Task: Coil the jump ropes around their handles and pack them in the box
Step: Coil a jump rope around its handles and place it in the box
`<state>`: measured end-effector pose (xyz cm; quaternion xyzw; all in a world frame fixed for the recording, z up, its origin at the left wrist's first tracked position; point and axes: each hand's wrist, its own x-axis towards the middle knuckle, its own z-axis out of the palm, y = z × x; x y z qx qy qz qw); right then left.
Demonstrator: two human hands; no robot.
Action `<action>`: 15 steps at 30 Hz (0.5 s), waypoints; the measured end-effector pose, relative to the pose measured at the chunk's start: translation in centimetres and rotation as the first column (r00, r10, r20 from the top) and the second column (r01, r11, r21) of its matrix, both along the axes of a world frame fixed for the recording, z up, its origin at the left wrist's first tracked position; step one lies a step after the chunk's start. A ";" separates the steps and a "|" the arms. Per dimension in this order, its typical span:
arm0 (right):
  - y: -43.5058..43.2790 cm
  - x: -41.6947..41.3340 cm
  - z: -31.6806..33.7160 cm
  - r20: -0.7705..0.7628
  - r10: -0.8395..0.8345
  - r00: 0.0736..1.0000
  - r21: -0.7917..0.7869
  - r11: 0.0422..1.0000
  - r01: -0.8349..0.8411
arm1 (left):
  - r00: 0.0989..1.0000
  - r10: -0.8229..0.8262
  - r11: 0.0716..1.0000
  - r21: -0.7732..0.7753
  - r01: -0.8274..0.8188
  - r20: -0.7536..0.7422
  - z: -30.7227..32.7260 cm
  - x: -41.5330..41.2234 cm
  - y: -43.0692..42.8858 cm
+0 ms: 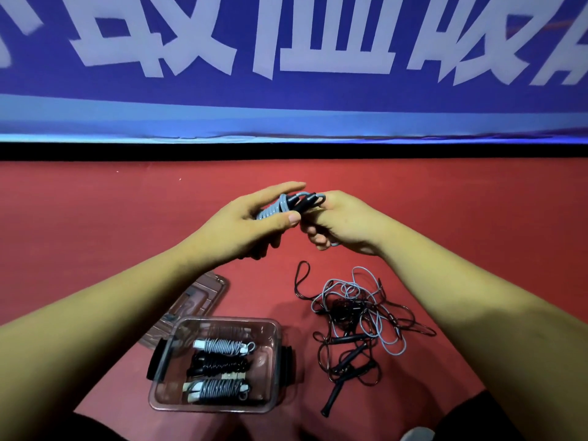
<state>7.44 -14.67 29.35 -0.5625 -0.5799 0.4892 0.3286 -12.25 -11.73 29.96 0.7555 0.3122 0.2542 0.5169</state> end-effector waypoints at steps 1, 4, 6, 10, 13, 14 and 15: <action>0.0 0.0 0.1 -0.016 0.004 1.000 -0.009 1.000 -0.004 | 1.000 0.001 1.000 -0.015 -0.001 0.021 0.1 0.0 0.1; -0.3 -0.1 0.5 0.039 0.040 0.998 0.013 0.999 -0.040 | 0.999 0.039 0.998 -0.044 -0.038 0.027 0.0 -0.2 -0.1; -0.5 0.0 0.5 0.100 0.070 0.993 0.008 0.997 -0.072 | 0.998 0.058 0.996 -0.073 -0.056 0.019 -0.2 -0.2 -0.2; -0.3 0.9 0.9 0.259 0.066 0.964 0.021 0.997 -0.074 | 0.984 0.176 0.980 -0.094 -0.173 0.028 -0.4 0.2 0.1; -0.5 1.8 1.4 0.355 0.056 0.933 0.019 0.998 -0.067 | 0.975 0.220 0.973 -0.077 -0.218 0.016 -0.6 0.6 0.0; -0.5 1.8 1.6 0.404 0.056 0.913 0.020 0.997 -0.070 | 0.976 0.220 0.971 -0.097 -0.218 0.008 -0.7 0.8 -0.1; -0.7 1.5 1.9 0.461 0.062 0.885 0.028 0.996 -0.085 | 0.973 0.229 0.965 -0.133 -0.226 0.005 -0.9 0.8 -0.2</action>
